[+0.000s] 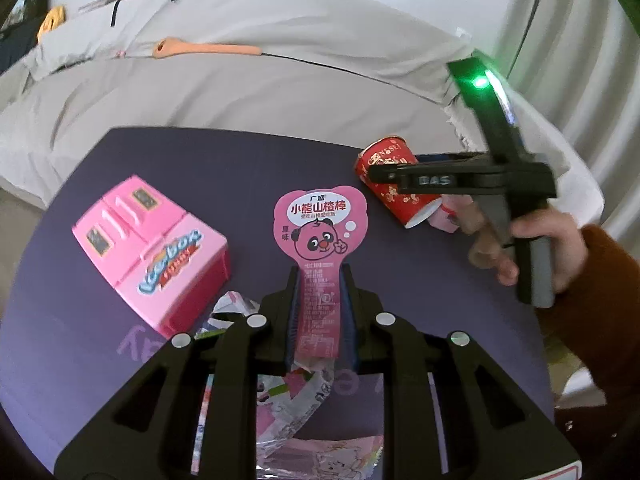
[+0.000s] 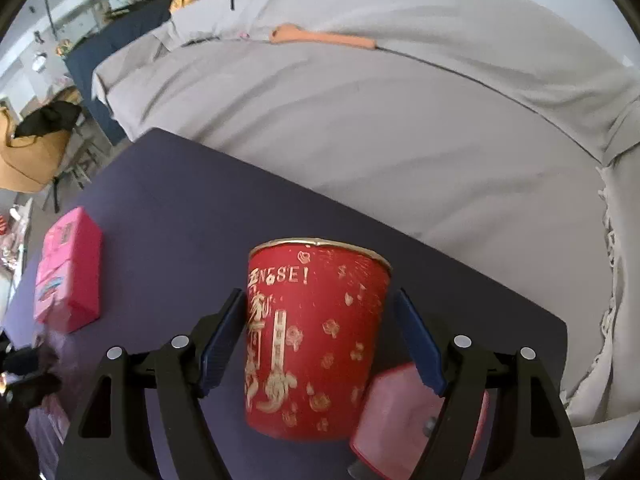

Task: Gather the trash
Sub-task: 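Grasp the red cup with the right gripper while the left grasps the pink lollipop wrapper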

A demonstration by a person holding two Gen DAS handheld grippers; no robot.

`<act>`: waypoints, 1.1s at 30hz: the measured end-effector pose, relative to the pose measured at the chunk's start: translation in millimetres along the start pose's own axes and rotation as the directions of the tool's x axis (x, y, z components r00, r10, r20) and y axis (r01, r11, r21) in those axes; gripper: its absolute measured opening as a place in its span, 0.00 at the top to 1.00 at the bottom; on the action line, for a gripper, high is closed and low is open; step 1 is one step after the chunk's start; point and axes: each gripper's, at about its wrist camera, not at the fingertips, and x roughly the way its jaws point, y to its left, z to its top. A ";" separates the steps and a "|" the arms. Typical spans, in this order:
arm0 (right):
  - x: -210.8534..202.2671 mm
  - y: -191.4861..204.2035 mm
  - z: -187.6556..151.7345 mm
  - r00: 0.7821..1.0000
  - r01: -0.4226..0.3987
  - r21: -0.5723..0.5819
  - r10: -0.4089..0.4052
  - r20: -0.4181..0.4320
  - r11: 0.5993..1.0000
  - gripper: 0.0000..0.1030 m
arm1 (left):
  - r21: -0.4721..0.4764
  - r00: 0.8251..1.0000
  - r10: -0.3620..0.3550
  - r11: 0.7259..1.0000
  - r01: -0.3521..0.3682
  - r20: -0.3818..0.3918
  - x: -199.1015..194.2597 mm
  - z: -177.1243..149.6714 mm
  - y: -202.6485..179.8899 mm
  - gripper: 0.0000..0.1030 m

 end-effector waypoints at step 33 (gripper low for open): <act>-292.4 -75.9 -143.5 0.915 0.006 0.049 -0.025 0.403 0.999 0.46 | 0.176 0.958 -0.147 0.979 0.104 0.248 -95.6 47.0 -174.7 0.83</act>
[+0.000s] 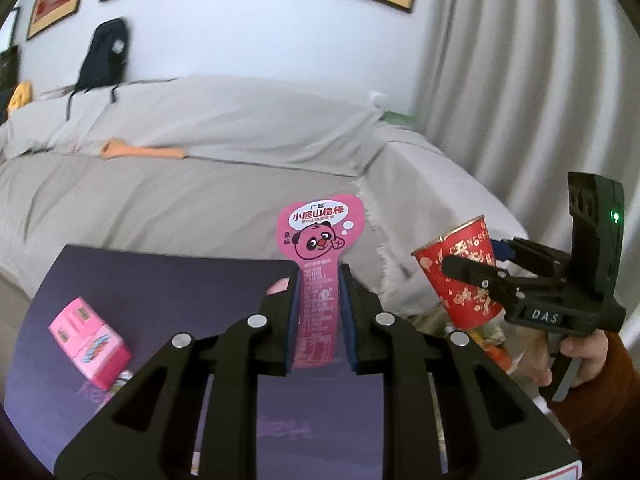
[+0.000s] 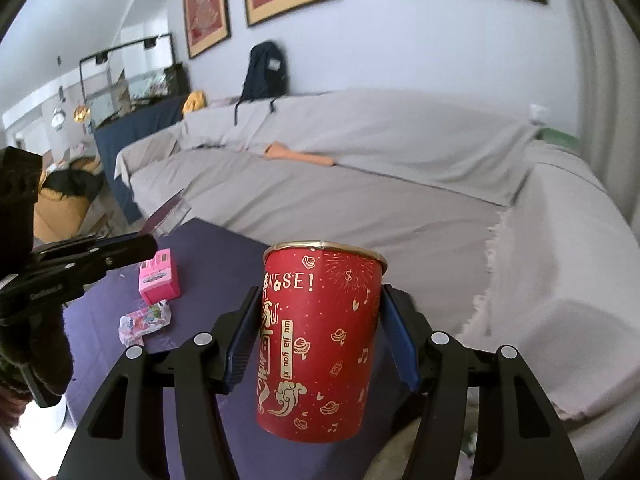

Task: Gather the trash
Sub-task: 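Carry the red cup and pink lollipop wrapper to the trash bag and release both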

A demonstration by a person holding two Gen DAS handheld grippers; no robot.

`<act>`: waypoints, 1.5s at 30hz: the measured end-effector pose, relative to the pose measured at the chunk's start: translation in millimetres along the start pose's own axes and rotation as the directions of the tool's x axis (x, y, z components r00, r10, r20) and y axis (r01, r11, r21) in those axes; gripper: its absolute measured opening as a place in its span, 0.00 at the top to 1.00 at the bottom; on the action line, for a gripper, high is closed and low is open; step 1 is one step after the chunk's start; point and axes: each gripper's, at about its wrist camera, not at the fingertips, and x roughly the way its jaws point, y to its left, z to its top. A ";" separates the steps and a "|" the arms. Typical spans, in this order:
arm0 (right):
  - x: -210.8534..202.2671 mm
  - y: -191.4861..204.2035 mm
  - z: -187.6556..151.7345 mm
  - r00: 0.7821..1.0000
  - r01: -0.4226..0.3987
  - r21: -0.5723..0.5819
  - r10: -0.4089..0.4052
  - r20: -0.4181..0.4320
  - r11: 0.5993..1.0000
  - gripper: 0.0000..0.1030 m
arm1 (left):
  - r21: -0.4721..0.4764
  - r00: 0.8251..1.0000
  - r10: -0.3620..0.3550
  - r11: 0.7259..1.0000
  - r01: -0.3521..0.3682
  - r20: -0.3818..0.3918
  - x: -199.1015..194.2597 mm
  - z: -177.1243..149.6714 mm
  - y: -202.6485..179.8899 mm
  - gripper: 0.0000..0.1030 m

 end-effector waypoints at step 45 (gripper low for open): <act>-116.2 -188.6 -162.7 0.974 0.201 0.344 -0.226 0.033 0.917 0.46 | 0.104 0.908 -0.168 0.969 0.223 -0.383 173.3 -136.4 -212.4 0.83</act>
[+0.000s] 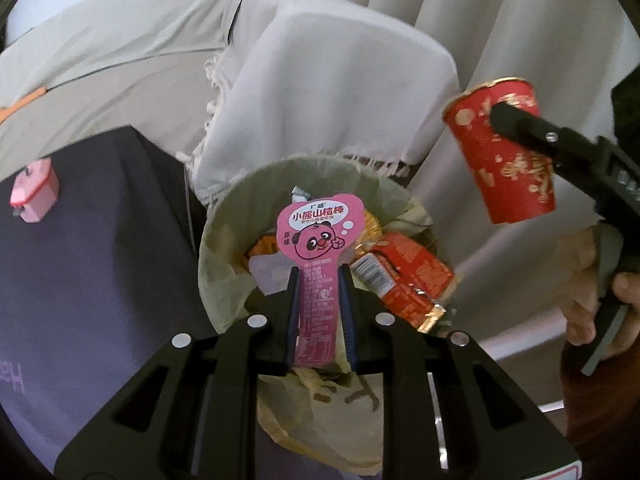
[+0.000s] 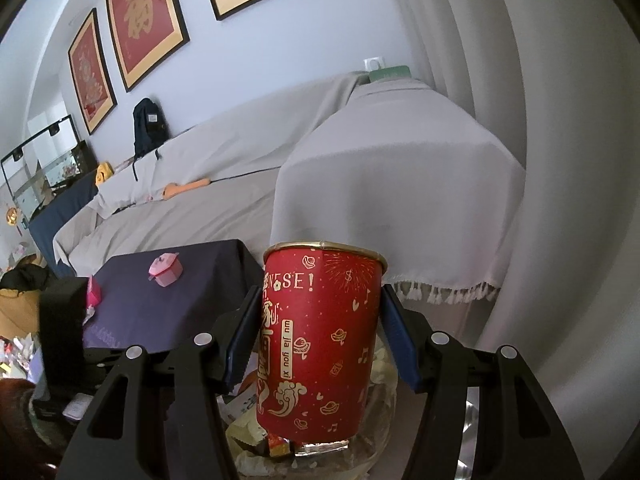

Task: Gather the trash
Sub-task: 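Carry the red cup and pink lollipop wrapper to the trash bag and release both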

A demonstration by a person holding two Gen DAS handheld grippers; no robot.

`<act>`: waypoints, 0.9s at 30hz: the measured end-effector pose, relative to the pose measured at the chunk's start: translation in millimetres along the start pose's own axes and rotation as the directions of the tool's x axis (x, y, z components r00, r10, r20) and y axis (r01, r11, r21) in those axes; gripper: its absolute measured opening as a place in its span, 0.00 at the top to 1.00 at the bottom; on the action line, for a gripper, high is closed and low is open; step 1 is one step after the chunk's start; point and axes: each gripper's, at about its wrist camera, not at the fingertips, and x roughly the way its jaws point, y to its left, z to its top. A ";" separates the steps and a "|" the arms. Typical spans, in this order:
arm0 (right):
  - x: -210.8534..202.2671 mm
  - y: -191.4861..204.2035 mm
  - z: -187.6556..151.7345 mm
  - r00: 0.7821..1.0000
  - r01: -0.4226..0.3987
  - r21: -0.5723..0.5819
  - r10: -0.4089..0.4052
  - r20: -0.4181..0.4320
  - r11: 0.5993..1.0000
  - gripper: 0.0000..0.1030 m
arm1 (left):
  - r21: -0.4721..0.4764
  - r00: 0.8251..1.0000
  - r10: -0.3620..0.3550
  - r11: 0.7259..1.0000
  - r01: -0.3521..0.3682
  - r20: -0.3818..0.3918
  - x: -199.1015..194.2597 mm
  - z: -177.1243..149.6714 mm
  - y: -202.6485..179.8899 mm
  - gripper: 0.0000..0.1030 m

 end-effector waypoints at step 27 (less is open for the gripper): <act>122.8 41.7 -85.9 0.958 0.037 -0.128 -0.072 -0.277 0.991 0.46 | -0.171 0.996 0.047 0.985 -0.033 0.081 -70.0 -23.9 70.0 0.52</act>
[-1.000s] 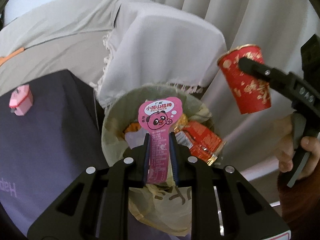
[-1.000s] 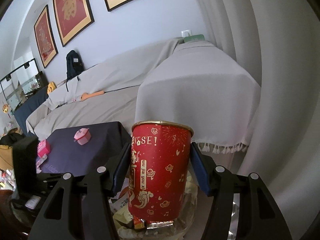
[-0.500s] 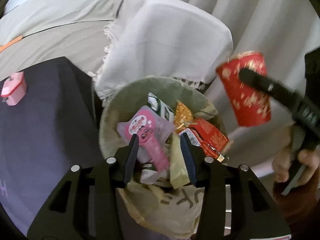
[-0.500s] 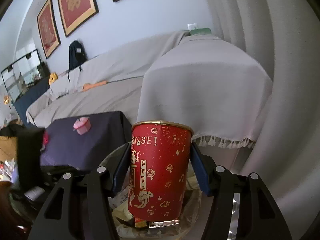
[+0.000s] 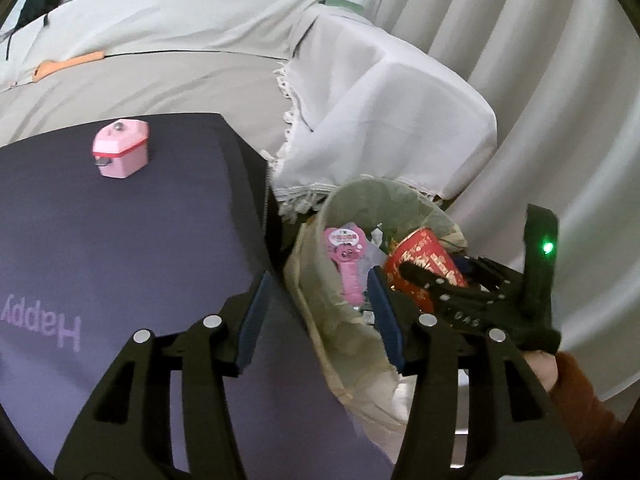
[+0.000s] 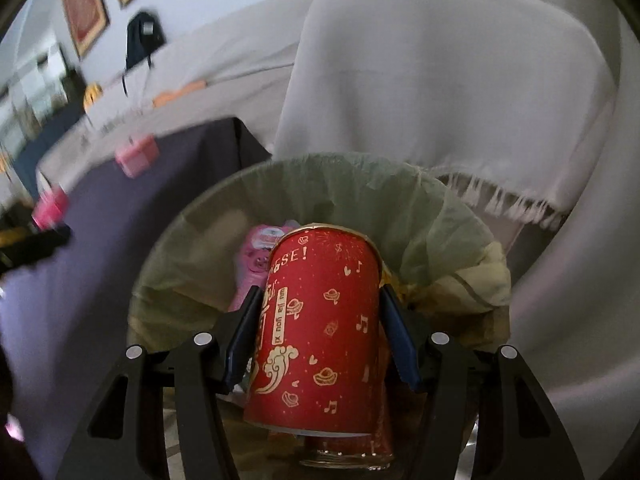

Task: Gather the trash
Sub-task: 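Carry the red cup and pink lollipop wrapper to the trash bag and release both, then move both grippers back over the table toward the pink-and-white wrapper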

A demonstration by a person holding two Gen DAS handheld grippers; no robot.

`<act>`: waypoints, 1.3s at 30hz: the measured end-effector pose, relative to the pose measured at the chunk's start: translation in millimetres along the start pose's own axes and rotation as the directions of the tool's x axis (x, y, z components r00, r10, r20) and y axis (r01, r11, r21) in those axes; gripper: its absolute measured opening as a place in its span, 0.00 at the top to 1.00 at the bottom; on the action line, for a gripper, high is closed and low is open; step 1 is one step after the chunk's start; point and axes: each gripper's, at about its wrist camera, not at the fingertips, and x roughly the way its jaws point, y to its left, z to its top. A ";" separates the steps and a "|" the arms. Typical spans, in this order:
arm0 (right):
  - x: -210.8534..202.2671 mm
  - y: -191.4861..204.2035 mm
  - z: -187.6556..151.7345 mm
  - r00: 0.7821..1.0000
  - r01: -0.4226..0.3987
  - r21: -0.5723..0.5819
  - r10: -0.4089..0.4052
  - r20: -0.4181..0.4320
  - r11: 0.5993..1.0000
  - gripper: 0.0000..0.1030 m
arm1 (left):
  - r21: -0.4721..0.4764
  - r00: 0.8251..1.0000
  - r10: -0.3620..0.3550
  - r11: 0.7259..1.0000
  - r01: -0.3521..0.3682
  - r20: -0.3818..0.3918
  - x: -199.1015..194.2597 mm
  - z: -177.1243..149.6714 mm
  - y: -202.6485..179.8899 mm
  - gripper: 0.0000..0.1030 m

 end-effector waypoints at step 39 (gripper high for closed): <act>-77.1 120.4 35.6 0.986 -0.126 -0.199 0.145 0.082 0.972 0.29 | -0.272 0.951 0.250 0.942 -0.197 0.179 -148.1 -63.3 173.0 0.46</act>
